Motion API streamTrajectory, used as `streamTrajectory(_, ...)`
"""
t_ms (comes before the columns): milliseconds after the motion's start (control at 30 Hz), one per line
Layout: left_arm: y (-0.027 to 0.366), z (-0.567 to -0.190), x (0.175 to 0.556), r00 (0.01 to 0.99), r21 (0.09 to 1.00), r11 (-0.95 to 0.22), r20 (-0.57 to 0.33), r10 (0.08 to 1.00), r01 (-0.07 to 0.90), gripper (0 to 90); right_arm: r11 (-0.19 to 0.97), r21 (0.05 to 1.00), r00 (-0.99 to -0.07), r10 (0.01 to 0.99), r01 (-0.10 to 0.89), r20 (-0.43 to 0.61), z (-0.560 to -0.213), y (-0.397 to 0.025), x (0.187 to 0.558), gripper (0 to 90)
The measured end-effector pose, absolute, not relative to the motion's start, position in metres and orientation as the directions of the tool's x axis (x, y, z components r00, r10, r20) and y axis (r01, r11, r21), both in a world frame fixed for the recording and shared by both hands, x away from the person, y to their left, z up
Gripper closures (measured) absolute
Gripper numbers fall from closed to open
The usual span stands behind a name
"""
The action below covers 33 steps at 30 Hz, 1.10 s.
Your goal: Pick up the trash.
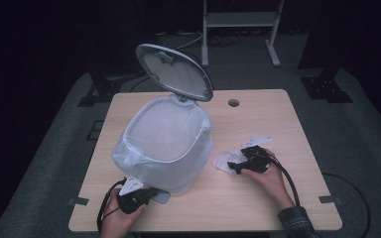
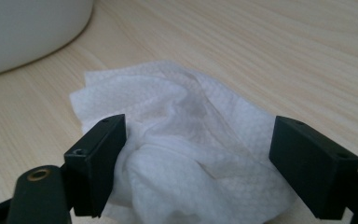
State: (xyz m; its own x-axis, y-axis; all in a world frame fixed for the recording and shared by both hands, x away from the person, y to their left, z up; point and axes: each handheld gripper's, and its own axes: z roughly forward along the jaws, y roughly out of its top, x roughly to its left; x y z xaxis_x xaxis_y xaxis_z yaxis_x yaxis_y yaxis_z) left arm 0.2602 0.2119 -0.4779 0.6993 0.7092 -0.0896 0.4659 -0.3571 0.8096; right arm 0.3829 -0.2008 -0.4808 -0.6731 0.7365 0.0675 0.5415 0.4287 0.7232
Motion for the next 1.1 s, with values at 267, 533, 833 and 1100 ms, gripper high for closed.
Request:
streamTrajectory(267, 0.212, -0.478, 0.260, 0.696, 0.810, -0.357, -0.085, 0.713, 0.465, 89.5, 0.452, 0.729, -0.681, 0.731, 0.514, 0.027, -0.480, -0.202, 0.379, 36.7)
streamTrajectory(533, 0.211, -0.478, 0.259, 0.693, 0.809, -0.354, -0.088, 0.716, 0.468, 89.5, 0.452, 0.730, -0.692, 0.721, 0.513, 0.039, -0.478, -0.208, 0.375, 61.3)
streamTrajectory(833, 0.211, -0.478, 0.259, 0.695, 0.808, -0.359, -0.084, 0.714, 0.467, 89.5, 0.446, 0.710, -0.690, 0.719, 0.545, 0.078, -0.475, -0.214, 0.374, 74.5)
streamTrajectory(1100, 0.211, -0.478, 0.259, 0.694, 0.808, -0.357, -0.088, 0.714, 0.469, 89.6, 0.445, 0.699, -0.695, 0.711, 0.560, 0.104, -0.474, -0.219, 0.374, 75.7)
